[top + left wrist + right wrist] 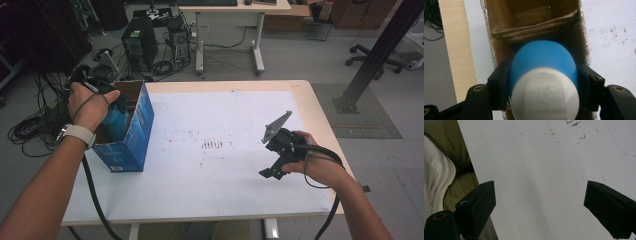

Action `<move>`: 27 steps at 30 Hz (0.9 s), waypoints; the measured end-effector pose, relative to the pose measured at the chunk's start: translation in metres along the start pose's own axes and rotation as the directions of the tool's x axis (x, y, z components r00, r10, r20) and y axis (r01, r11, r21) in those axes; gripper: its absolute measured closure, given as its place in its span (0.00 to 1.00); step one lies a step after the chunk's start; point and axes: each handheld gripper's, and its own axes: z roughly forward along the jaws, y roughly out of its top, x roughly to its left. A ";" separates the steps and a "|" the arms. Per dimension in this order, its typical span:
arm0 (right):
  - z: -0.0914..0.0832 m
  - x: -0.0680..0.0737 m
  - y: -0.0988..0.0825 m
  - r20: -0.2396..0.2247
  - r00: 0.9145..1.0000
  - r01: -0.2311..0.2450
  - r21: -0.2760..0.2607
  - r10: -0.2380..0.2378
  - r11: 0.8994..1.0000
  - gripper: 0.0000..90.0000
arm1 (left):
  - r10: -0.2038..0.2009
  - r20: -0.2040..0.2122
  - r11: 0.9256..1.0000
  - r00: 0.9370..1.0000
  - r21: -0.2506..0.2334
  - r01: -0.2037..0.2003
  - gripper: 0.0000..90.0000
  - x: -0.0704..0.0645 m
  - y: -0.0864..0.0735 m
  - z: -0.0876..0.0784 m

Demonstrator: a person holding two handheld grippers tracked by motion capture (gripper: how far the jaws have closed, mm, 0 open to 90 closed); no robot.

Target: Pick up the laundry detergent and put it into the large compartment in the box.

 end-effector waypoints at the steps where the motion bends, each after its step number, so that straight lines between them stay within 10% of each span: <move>1: 0.000 0.000 0.000 0.000 1.000 0.000 0.003 0.000 1.000 0.12 | -0.001 -0.001 1.000 1.000 -0.003 0.001 0.42 0.000 -0.001 0.001; 27: 0.002 0.000 -0.002 0.000 1.000 -0.004 0.005 0.004 1.000 0.12 | 0.015 0.002 1.000 1.000 0.018 -0.015 0.42 -0.003 -0.009 0.029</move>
